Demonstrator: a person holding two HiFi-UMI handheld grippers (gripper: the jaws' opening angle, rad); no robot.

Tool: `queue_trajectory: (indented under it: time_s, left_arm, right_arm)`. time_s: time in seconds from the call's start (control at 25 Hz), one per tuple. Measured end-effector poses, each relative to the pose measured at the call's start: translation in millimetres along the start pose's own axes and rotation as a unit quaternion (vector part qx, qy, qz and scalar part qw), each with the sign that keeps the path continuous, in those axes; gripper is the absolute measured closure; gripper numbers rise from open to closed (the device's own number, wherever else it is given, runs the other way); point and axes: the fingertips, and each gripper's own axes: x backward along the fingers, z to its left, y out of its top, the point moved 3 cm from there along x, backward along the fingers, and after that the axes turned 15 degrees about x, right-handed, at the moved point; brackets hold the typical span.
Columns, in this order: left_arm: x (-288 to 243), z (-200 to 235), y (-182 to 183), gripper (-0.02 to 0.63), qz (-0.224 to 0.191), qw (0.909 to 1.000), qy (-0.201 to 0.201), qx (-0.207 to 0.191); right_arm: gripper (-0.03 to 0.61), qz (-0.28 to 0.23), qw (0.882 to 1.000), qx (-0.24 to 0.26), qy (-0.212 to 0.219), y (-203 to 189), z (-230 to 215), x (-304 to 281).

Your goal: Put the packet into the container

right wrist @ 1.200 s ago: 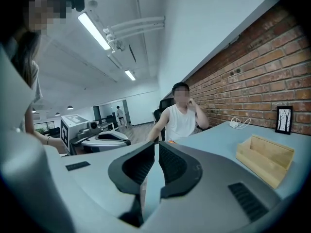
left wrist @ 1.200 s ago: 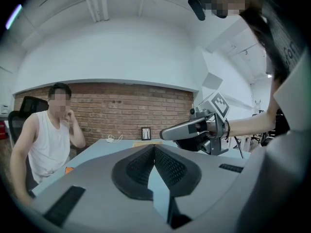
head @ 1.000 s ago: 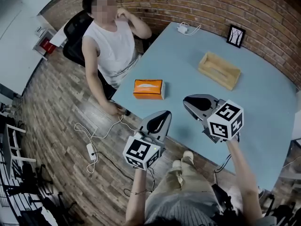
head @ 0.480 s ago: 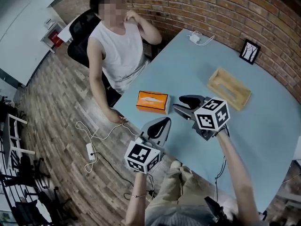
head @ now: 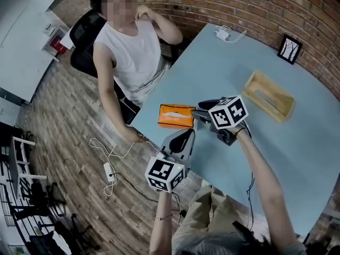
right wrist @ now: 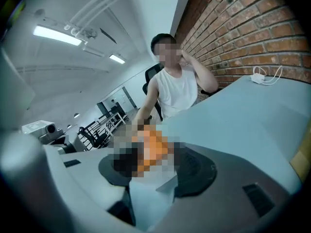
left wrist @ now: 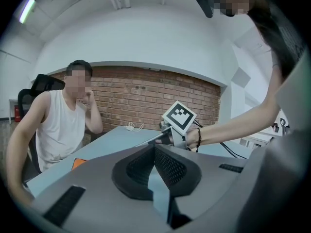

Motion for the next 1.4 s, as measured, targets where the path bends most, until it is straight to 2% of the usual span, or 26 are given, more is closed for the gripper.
queue_trajectory:
  time_s: [0.28,0.44,0.56,0.64,1.04,1.4]
  left_arm:
    - [-8,21,0,0.606,0.009,0.9999,0.009,0.003]
    - [-9,29,-3,0.606,0.013,0.9998,0.013,0.004]
    - [-7,33,-5,0.606,0.013,0.9998,0.015,0.009]
    - [-6,34,-6,0.606,0.015,0.9997,0.016,0.011]
    - [-3,40,-3,0.606,0.012,0.9997,0.018,0.014]
    - [-6,39,7,0.606,-0.003,0.9997,0.015,0.017]
  right_arm:
    - [0.402,0.046,0.998,-0.047,-0.006,-22,-21,-33]
    - [0.408,0.049,0.997,-0.059,0.001,-25,-24,-39]
    - [0.474,0.059,0.997,-0.051,-0.014,-22,-23,-40]
    - [0.494,0.06,0.997,-0.051,-0.017,-22,-22,-40]
    - [0.517,0.02,0.997,-0.078,-0.009,-14,-16,-32]
    - [0.525,-0.028,0.996,-0.088,-0.015,-1,-14,2]
